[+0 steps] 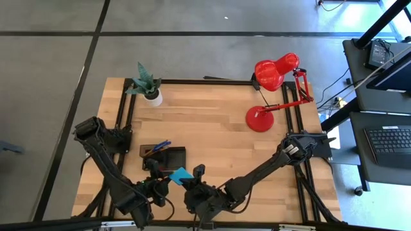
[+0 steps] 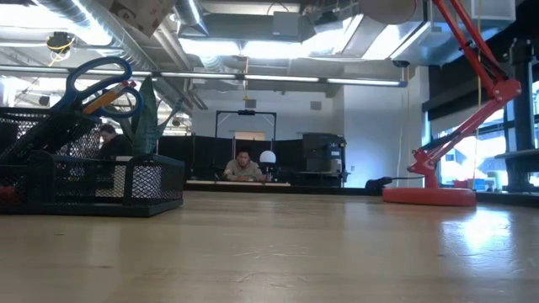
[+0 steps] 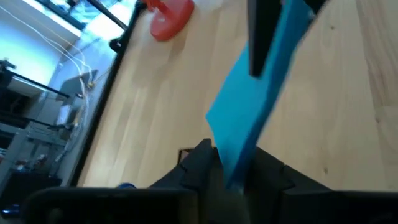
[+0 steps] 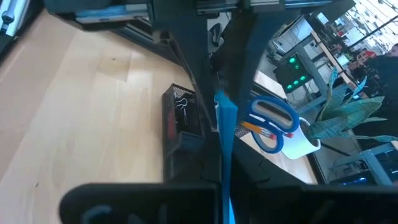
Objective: Pick and place office supplies into organizer
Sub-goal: Put the blue sticky note into the right compartment of the desk organizer
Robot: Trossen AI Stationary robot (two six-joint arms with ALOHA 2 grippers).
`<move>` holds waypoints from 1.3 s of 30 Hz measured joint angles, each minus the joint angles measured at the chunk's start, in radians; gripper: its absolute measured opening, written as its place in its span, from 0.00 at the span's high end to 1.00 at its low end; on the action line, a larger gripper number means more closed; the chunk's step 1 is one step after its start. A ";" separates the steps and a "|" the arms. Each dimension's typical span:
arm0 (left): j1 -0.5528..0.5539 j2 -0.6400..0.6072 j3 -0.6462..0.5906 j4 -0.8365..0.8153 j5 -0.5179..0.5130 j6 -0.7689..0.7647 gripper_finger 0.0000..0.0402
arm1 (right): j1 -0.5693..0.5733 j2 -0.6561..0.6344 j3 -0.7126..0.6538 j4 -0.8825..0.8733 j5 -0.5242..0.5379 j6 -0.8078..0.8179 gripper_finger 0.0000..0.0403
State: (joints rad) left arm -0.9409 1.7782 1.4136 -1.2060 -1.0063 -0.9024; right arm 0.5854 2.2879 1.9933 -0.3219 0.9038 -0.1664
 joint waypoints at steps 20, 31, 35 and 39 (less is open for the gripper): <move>0.000 0.000 0.000 -0.002 0.040 0.019 0.99 | 0.012 -0.009 -0.001 -0.112 -0.033 0.028 0.70; 0.073 0.040 0.001 -0.160 0.164 -0.158 0.99 | 0.105 -0.060 -0.001 -0.601 0.224 0.558 0.55; 0.123 0.087 0.001 -0.166 0.220 -0.133 0.99 | 0.109 -0.061 -0.003 -0.756 0.229 0.755 0.55; 0.156 0.134 0.001 -0.247 0.257 -0.191 0.99 | 0.109 -0.061 -0.004 -0.852 0.231 0.878 0.55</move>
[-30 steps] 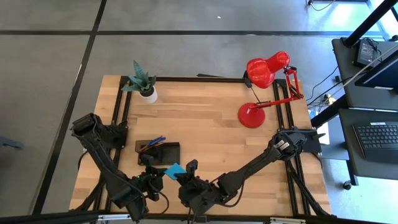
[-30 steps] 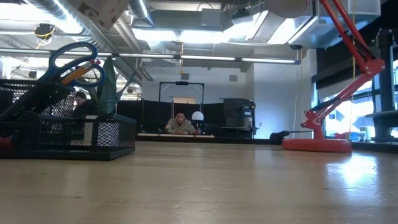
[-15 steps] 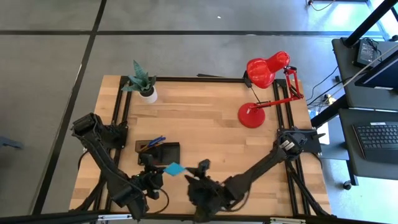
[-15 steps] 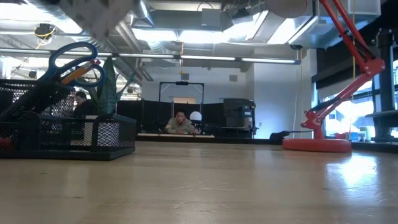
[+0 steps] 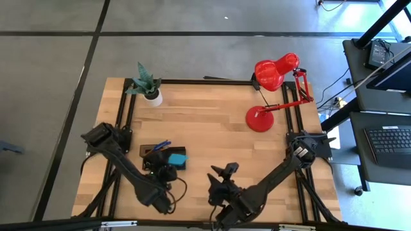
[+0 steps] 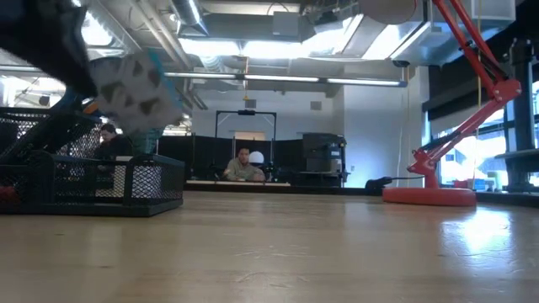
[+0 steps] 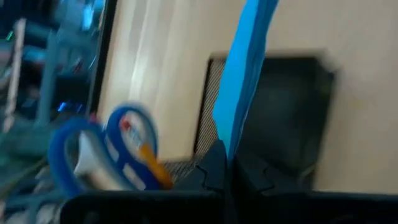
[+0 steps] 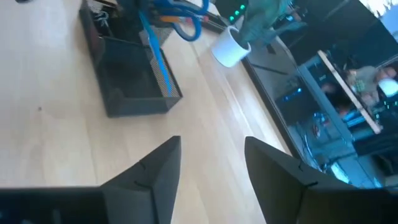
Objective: Pick and place office supplies into organizer
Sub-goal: Put the blue sticky note into the right compartment of the desk organizer
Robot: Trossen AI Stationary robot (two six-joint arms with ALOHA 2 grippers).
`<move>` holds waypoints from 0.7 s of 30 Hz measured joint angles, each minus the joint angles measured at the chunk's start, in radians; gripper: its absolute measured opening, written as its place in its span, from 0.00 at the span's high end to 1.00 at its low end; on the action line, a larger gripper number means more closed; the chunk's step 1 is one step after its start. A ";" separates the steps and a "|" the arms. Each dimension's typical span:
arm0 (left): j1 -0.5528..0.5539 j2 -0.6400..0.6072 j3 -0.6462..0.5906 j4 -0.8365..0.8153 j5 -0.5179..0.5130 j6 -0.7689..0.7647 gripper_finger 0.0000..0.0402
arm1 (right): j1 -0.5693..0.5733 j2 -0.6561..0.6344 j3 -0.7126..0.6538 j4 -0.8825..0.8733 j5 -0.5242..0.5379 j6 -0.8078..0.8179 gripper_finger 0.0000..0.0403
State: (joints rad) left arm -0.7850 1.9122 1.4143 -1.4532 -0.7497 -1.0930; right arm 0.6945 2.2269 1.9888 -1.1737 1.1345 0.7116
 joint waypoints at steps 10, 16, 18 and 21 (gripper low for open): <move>0.022 0.077 0.000 -0.115 0.065 -0.124 0.99 | 0.000 0.000 0.000 -0.020 0.001 0.021 0.55; 0.046 0.094 0.000 -0.058 0.077 -0.083 0.99 | 0.000 0.000 0.000 -0.019 0.001 0.025 0.55; 0.056 0.095 0.000 -0.046 0.091 -0.085 0.99 | 0.000 0.000 0.000 -0.018 0.001 0.025 0.55; 0.069 0.094 0.000 -0.037 0.095 -0.104 0.99 | 0.000 0.000 0.000 -0.017 0.000 0.025 0.55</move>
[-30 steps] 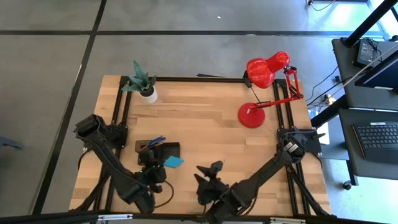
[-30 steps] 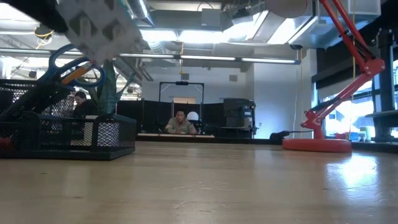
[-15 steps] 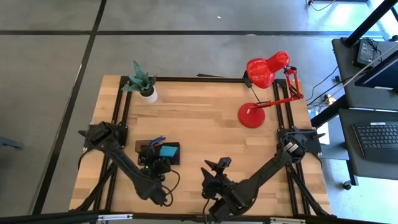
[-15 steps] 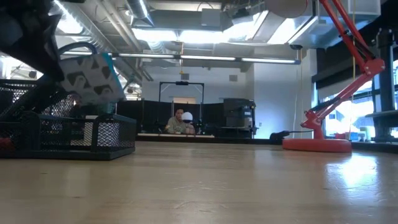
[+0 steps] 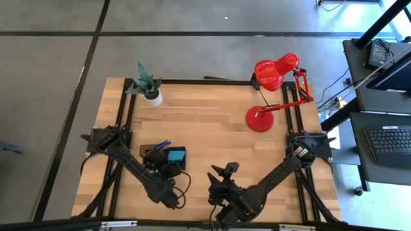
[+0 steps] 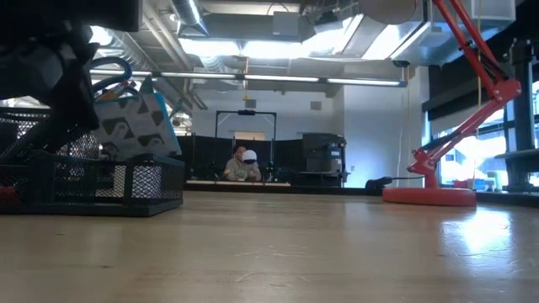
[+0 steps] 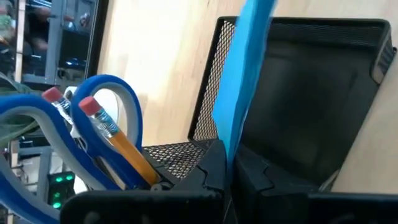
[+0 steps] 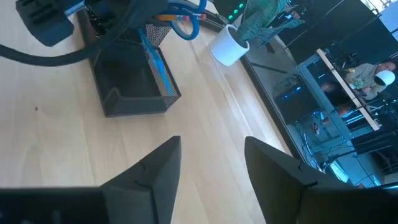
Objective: Pick and place office supplies into organizer
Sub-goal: Put the blue sticky note into the right compartment of the desk organizer
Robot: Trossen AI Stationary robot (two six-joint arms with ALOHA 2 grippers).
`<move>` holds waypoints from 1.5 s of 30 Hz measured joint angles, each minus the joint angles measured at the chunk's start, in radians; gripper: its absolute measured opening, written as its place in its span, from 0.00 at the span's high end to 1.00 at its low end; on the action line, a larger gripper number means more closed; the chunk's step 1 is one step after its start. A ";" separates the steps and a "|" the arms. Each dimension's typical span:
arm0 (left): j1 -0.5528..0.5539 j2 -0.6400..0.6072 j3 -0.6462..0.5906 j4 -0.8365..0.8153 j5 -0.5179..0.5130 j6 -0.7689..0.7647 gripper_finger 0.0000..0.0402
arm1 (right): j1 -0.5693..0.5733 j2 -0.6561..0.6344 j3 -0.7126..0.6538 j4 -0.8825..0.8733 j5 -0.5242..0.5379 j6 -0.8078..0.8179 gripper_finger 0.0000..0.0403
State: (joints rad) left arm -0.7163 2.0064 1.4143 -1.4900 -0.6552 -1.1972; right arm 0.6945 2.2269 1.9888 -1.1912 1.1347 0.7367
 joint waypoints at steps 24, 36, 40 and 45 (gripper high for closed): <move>0.017 0.151 -0.001 0.010 0.025 -0.020 0.99 | 0.000 0.000 0.000 0.005 -0.003 -0.001 0.55; 0.041 0.151 0.000 0.009 0.103 -0.009 0.88 | 0.001 0.000 0.000 0.005 -0.011 -0.004 0.55; 0.047 0.151 0.014 0.007 0.150 0.034 0.84 | 0.002 0.000 0.000 0.005 -0.012 -0.008 0.55; 0.050 0.141 0.061 0.009 0.203 0.098 0.79 | 0.002 0.000 0.000 0.004 -0.012 -0.009 0.55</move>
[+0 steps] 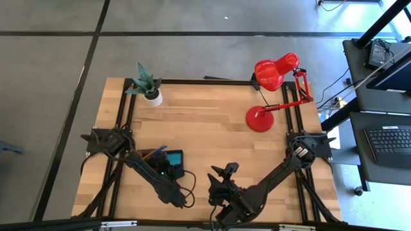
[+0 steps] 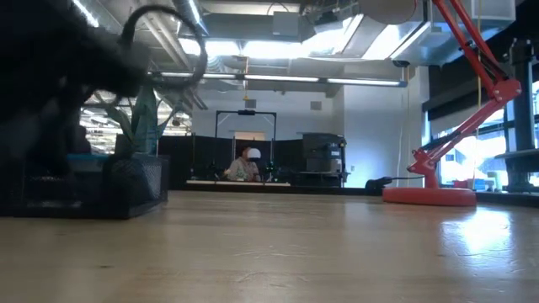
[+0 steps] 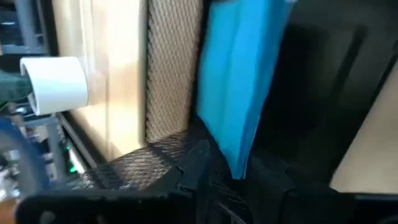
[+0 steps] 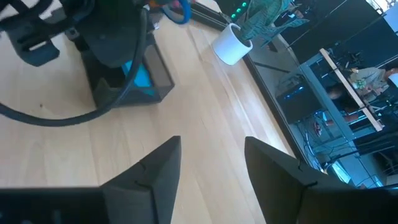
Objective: Pick and place office supplies into organizer
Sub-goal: Put the blue sticky note into the right compartment of the desk organizer, then return to Home Position
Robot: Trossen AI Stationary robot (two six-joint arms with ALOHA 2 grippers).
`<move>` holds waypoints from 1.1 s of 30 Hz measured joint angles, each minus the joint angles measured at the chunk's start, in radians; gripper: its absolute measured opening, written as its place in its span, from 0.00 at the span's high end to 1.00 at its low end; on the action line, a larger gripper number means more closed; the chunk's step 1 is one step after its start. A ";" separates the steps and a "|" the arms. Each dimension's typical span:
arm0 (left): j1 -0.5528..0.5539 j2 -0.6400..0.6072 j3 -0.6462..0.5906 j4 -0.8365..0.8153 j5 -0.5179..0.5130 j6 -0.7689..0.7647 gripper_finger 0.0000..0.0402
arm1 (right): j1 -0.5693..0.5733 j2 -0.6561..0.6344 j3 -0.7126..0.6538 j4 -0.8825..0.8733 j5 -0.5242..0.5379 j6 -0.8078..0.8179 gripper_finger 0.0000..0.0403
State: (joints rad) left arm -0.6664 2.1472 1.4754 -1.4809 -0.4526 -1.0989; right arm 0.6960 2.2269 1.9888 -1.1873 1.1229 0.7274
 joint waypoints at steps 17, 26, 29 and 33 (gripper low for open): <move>-0.003 -0.172 0.009 -0.004 0.075 0.096 0.71 | 0.001 0.000 0.000 -0.009 -0.001 -0.006 0.55; -0.075 -0.480 0.009 0.031 -0.012 0.153 0.73 | 0.020 -0.018 0.000 -0.142 -0.079 0.035 0.55; -0.098 -0.591 -0.002 0.099 -0.097 0.206 0.74 | 0.017 -0.037 0.000 -0.169 -0.119 0.046 0.55; -0.099 -0.722 -0.075 0.275 -0.130 0.355 0.76 | -0.003 -0.047 0.000 -0.185 -0.116 -0.023 0.55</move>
State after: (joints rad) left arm -0.7654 1.4253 1.4002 -1.2056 -0.5823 -0.7441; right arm 0.6930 2.1803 1.9888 -1.3728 1.0073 0.7046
